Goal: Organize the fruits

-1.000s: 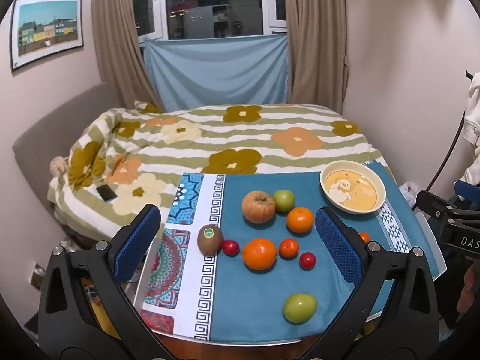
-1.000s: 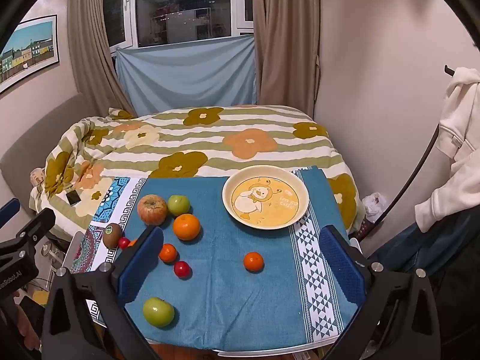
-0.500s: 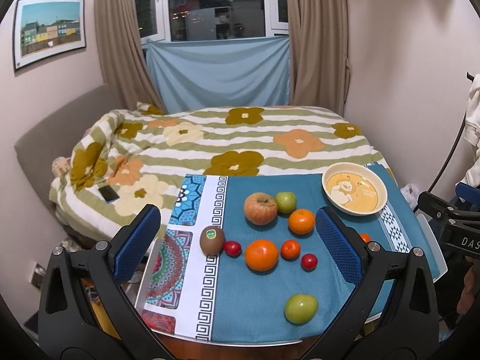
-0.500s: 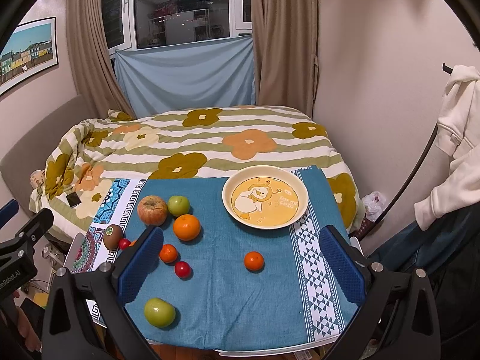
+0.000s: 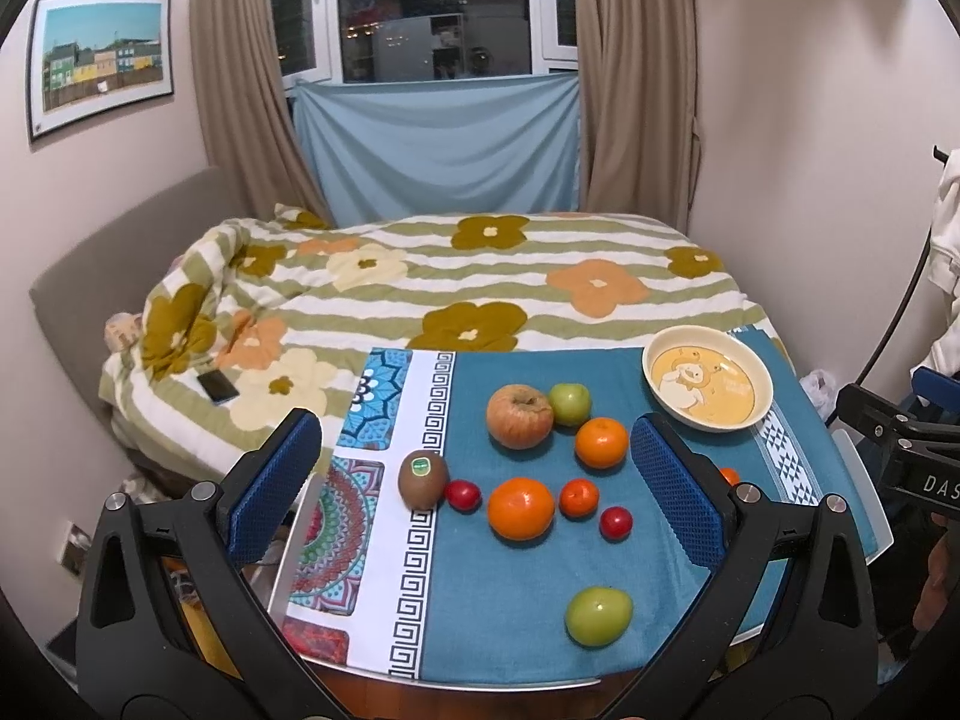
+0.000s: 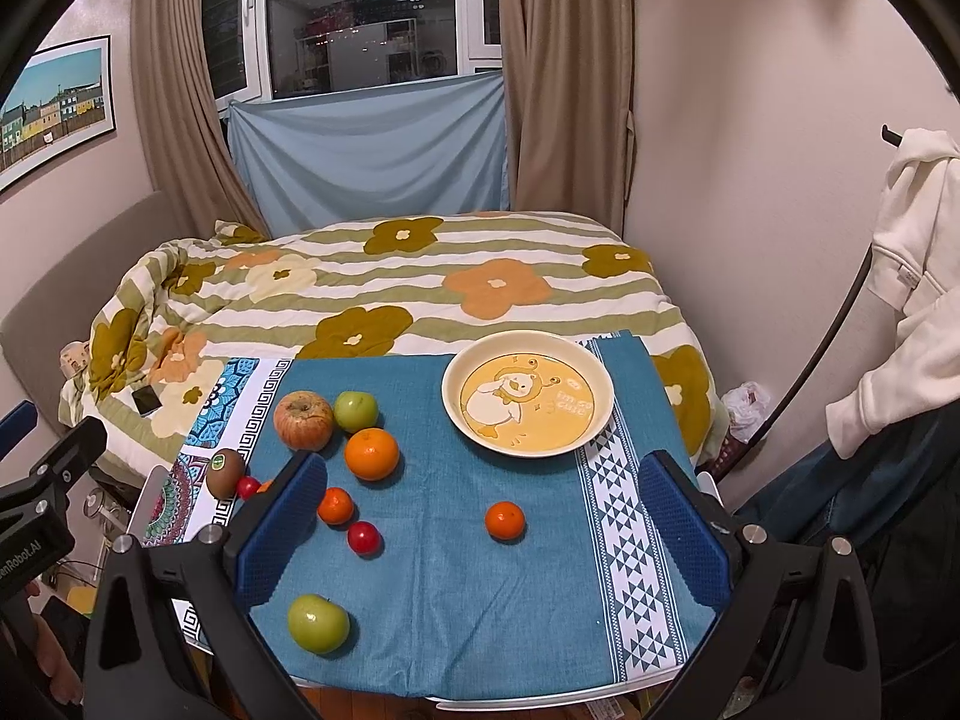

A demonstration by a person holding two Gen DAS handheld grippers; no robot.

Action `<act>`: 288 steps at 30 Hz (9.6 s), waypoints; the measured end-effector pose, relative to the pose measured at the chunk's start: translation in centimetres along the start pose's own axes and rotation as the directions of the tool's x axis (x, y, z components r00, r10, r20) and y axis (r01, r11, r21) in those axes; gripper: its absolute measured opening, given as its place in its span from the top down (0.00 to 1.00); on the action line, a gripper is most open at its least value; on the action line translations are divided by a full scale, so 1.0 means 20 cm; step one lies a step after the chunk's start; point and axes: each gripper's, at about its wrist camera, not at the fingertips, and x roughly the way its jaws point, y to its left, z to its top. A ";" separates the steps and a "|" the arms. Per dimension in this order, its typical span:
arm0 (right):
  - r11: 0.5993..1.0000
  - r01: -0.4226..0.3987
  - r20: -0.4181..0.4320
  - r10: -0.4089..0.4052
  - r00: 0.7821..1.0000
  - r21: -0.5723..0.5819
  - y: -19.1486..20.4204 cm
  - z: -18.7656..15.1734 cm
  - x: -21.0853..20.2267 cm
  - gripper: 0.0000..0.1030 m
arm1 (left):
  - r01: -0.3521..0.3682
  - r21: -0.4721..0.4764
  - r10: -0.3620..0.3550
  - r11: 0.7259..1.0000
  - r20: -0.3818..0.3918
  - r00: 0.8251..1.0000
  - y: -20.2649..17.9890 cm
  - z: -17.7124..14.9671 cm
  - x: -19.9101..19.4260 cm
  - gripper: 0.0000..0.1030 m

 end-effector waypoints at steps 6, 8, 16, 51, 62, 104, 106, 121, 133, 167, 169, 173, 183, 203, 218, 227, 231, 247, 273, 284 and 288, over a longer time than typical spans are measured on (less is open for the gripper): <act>1.000 0.000 0.003 0.000 1.000 -0.001 0.00 0.00 0.00 0.00 | -0.001 -0.002 0.001 1.000 0.001 1.000 0.00 0.00 -0.01 0.00; 1.000 -0.001 0.002 0.001 1.000 0.000 0.00 0.00 0.00 0.00 | -0.001 -0.002 0.001 1.000 0.001 1.000 0.00 0.00 -0.01 0.00; 1.000 -0.002 0.001 0.002 1.000 -0.002 -0.01 0.01 -0.01 0.00 | 0.001 -0.004 -0.001 1.000 0.001 1.000 -0.01 0.00 0.00 0.00; 1.000 -0.008 -0.003 0.008 1.000 0.015 0.01 -0.01 -0.01 0.00 | 0.008 -0.010 -0.008 1.000 -0.010 1.000 0.04 0.01 0.00 0.00; 0.999 0.013 -0.049 -0.012 0.999 0.029 -0.01 -0.08 0.00 0.00 | 0.052 0.065 -0.049 0.997 -0.048 0.998 0.00 -0.04 0.04 0.00; 0.869 -0.415 -0.460 0.263 0.848 -0.269 -0.30 -0.41 1.00 0.24 | -0.157 -0.171 0.063 0.973 -0.456 0.888 -0.53 -0.85 0.63 0.35; 0.863 -0.425 -0.469 0.266 0.842 -0.274 -0.29 -0.41 1.01 0.27 | -0.149 -0.182 0.052 0.972 -0.453 0.890 -0.52 -0.85 0.63 0.40; 0.848 -0.456 -0.481 0.291 0.827 -0.270 -0.25 -0.38 1.12 0.56 | -0.156 -0.170 0.062 0.973 -0.459 0.886 -0.54 -0.85 0.62 0.41; 0.838 -0.470 -0.454 0.317 0.833 -0.277 -0.23 -0.32 1.07 0.68 | -0.145 -0.165 0.061 0.976 -0.430 0.901 -0.54 -0.76 0.57 0.41; 0.980 -0.198 -0.273 0.190 0.943 -0.001 -0.66 0.36 1.14 0.68 | 0.341 0.112 -0.295 0.933 -0.303 0.906 -1.06 0.30 1.30 0.41; 0.983 -0.184 -0.278 0.180 0.944 0.013 -0.67 0.37 1.19 0.68 | 0.362 0.130 -0.307 0.923 -0.319 0.897 -1.10 0.31 1.39 0.41; 0.987 -0.157 -0.290 0.162 0.943 0.042 -0.69 0.39 1.29 0.68 | 0.394 0.158 -0.319 0.906 -0.359 0.877 -1.17 0.31 1.56 0.41; 0.989 -0.112 -0.304 0.135 0.943 0.092 -0.73 0.41 1.41 0.68 | 0.435 0.240 -0.299 0.868 -0.449 0.842 -1.34 0.23 1.86 0.41; 0.990 -0.092 -0.303 0.121 0.945 0.109 -0.77 0.40 1.38 0.68 | 0.464 0.230 -0.352 0.856 -0.399 0.847 -1.25 0.33 1.71 0.00; 0.966 -0.246 -0.300 0.211 0.930 -0.082 -0.61 0.38 1.56 0.68 | 0.381 0.162 -0.294 0.910 -0.396 0.870 -1.00 0.29 1.59 0.00; 0.948 -0.273 -0.326 0.210 0.922 -0.162 -0.54 0.36 1.64 0.53 | 0.349 0.129 -0.274 0.928 -0.399 0.875 -0.94 0.25 1.59 0.00; 0.951 -0.269 -0.300 0.215 0.929 -0.154 -0.56 0.36 1.60 0.16 | 0.341 0.126 -0.269 0.932 -0.392 0.880 -0.94 0.25 1.58 0.00; 0.964 -0.237 -0.247 0.203 0.948 -0.119 -0.66 0.41 1.29 0.00 | 0.281 0.099 -0.239 0.955 -0.309 0.921 -0.92 0.34 1.30 0.00; 0.897 -0.387 -0.236 0.338 0.911 -0.213 -0.34 0.19 0.62 0.00 | -0.009 -0.064 -0.005 0.998 -0.209 0.978 -0.35 0.04 0.43 0.00; 0.897 -0.408 -0.258 0.359 0.897 -0.172 0.03 0.00 0.54 0.00 | 0.045 -0.048 -0.055 0.998 -0.253 0.966 0.03 -0.11 0.45 0.00; 0.905 -0.397 -0.268 0.347 0.898 -0.156 0.17 -0.07 0.55 0.00 | 0.085 -0.023 -0.088 0.996 -0.285 0.955 0.17 -0.16 0.54 0.00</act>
